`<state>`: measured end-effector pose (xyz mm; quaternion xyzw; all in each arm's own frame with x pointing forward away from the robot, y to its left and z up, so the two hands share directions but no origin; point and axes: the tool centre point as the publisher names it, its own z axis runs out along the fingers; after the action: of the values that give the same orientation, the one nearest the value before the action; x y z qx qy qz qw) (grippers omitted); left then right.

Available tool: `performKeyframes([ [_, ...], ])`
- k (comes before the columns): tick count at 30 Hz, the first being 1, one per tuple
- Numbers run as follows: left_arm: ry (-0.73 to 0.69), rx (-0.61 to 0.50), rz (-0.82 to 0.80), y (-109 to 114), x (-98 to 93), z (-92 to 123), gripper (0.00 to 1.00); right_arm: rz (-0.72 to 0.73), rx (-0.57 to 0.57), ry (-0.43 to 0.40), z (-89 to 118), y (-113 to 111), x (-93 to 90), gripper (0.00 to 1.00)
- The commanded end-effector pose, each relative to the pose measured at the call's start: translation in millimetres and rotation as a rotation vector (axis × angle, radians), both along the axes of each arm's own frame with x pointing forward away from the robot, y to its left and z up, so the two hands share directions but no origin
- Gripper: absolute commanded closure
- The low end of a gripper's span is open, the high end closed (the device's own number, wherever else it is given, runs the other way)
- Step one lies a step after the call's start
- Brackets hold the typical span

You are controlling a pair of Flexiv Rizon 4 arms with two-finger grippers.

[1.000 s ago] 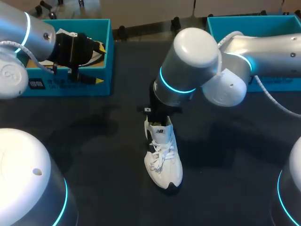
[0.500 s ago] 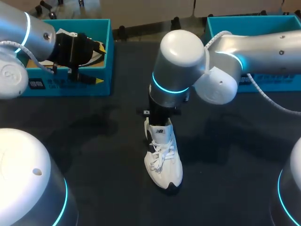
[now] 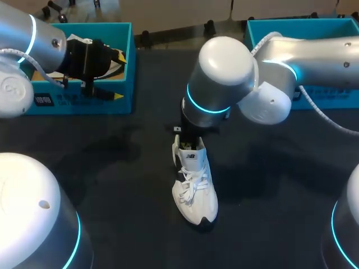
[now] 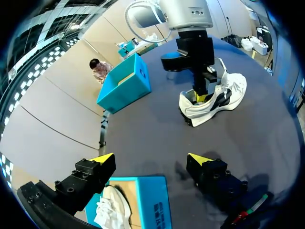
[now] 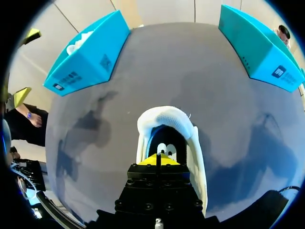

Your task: Take the shoe out of the shoebox, open the shoe tongue, remove and reinsert the insole, then place the shoe into the shoebox

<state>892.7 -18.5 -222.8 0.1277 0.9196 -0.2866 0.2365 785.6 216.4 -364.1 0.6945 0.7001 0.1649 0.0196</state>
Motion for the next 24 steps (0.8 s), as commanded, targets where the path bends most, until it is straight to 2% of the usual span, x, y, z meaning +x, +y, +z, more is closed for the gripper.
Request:
performKeyframes([
  [1, 0.001, 0.005, 0.002, -1, 0.4, 0, 0.00, 0.016, 0.034, 0.004, -13, 3, 7.2, 1.00],
  [7, 0.001, 0.005, 0.002, -1, 0.4, 0, 0.00, 0.036, 0.052, 0.048, -29, 7, 11.7, 1.00],
  [11, 0.001, 0.005, 0.002, -1, 0.4, 0, 0.00, 0.041, 0.026, 0.084, -40, 7, 12.5, 1.00],
  [19, 0.001, 0.005, 0.002, -1, 0.4, 0, 0.00, 0.018, -0.097, 0.052, -51, 4, 7.4, 1.00],
  [24, 0.001, 0.005, 0.002, -1, 0.4, 0, 0.00, 0.007, -0.170, 0.036, -48, 1, -0.1, 1.00],
])
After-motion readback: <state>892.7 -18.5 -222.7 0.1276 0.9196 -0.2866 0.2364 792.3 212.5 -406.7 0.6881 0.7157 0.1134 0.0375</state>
